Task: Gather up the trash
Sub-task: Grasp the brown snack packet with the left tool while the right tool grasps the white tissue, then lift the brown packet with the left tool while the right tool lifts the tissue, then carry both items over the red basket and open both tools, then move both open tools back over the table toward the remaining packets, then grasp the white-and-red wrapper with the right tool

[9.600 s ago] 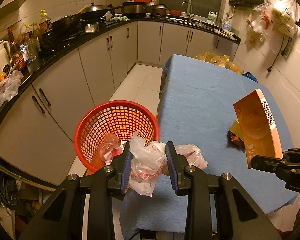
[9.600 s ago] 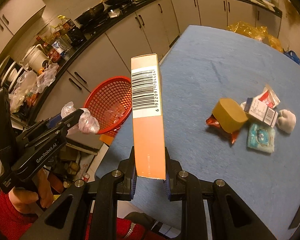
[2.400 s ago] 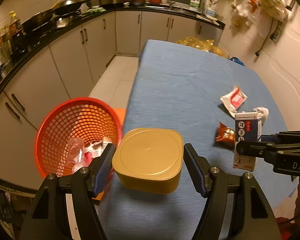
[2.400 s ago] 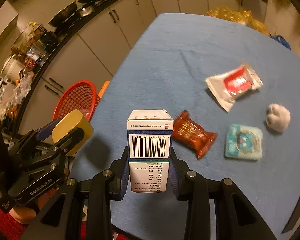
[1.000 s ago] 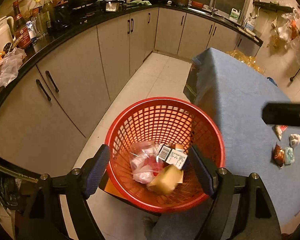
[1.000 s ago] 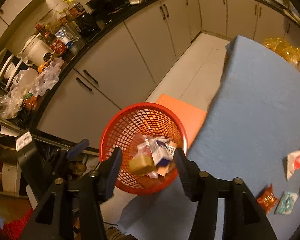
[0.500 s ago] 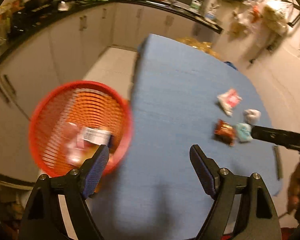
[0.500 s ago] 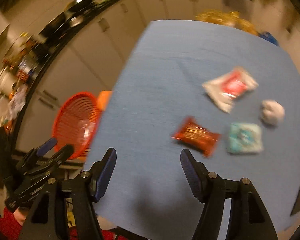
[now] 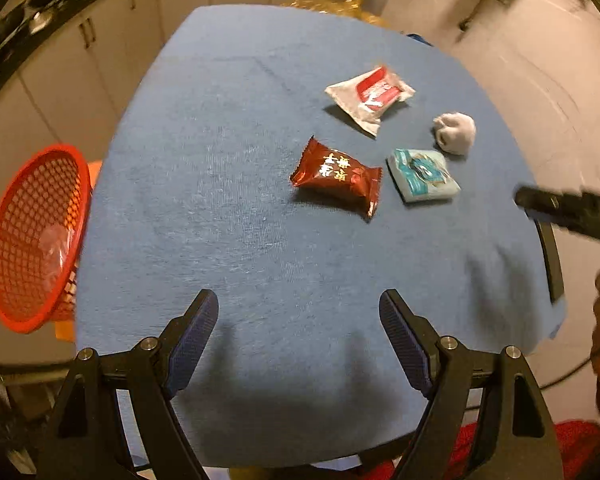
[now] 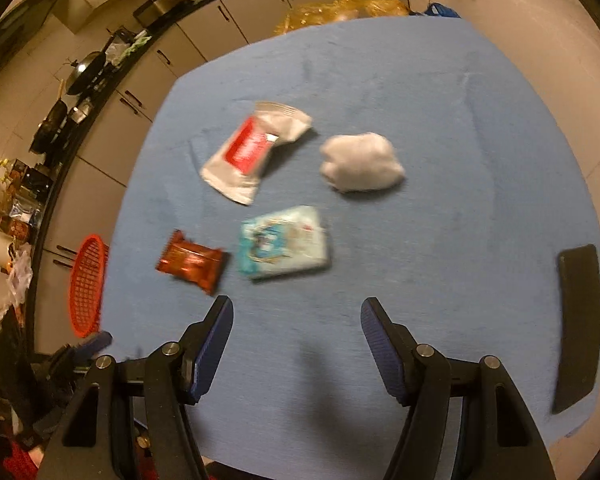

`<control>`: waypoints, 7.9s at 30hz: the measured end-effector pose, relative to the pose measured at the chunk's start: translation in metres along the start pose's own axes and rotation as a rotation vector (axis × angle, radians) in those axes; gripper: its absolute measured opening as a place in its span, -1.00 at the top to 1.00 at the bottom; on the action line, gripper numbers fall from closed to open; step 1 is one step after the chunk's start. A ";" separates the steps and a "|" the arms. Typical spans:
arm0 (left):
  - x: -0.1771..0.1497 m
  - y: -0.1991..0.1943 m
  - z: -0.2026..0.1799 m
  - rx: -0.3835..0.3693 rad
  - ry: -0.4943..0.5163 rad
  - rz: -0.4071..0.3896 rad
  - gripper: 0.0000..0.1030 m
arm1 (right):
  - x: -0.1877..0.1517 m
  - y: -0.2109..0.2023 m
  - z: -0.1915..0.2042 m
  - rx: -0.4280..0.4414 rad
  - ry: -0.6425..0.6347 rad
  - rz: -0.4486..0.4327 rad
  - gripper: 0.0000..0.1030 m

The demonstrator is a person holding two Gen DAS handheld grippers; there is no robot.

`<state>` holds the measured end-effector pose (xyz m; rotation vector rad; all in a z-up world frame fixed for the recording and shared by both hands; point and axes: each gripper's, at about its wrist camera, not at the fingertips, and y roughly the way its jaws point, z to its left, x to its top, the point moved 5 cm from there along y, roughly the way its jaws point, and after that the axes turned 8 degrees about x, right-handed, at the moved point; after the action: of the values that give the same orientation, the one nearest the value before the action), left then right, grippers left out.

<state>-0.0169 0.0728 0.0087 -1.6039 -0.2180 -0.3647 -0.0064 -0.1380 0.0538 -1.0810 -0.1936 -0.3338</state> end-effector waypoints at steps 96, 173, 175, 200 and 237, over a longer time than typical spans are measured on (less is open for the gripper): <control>0.023 -0.014 0.023 0.093 0.011 -0.189 0.52 | -0.012 0.020 0.091 0.111 -0.288 0.022 0.33; -0.009 -0.043 0.277 0.228 -0.424 -0.242 -0.44 | 0.010 0.138 0.352 0.258 -0.495 0.151 -0.20; -0.006 -0.044 0.264 0.217 -0.405 -0.244 -0.44 | 0.007 0.133 0.336 0.249 -0.471 0.153 -0.20; 0.016 -0.041 0.103 0.158 -0.051 -0.252 -0.44 | 0.097 0.075 0.054 0.005 0.099 -0.014 -0.45; 0.012 -0.031 0.034 0.026 0.122 -0.225 -0.44 | 0.021 0.075 -0.014 -0.074 0.058 0.127 0.21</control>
<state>-0.0132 0.1077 0.0410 -1.5295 -0.3095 -0.6283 0.0397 -0.1218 -0.0078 -1.1494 -0.0609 -0.2591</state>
